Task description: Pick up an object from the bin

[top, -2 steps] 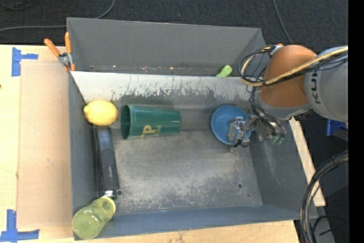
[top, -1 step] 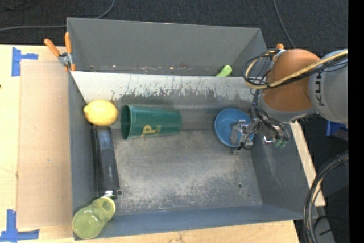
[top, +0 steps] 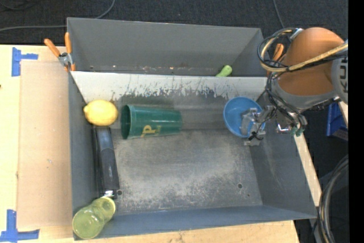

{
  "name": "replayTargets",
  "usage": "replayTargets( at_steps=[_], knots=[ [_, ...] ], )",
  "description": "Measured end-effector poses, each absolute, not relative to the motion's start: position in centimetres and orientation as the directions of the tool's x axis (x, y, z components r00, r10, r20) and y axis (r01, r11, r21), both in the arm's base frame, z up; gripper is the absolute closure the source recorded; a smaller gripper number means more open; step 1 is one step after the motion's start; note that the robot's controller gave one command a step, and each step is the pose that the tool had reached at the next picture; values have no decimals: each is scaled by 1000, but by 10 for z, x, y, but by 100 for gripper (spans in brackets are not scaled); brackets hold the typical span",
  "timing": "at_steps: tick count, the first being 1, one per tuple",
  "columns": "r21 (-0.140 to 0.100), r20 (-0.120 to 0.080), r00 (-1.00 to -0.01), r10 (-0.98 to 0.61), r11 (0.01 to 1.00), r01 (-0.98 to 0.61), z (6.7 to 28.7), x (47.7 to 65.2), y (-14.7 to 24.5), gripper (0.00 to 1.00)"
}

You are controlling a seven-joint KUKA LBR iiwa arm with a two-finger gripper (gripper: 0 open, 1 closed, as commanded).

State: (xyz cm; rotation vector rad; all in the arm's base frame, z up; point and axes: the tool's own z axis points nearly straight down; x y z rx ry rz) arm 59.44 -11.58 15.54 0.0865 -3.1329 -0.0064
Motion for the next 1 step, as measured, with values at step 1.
replayTargets(
  at_steps=[1],
  knots=[
    [4,4,-1000,-22,1000,-22,80,602,-132,100]
  ],
)
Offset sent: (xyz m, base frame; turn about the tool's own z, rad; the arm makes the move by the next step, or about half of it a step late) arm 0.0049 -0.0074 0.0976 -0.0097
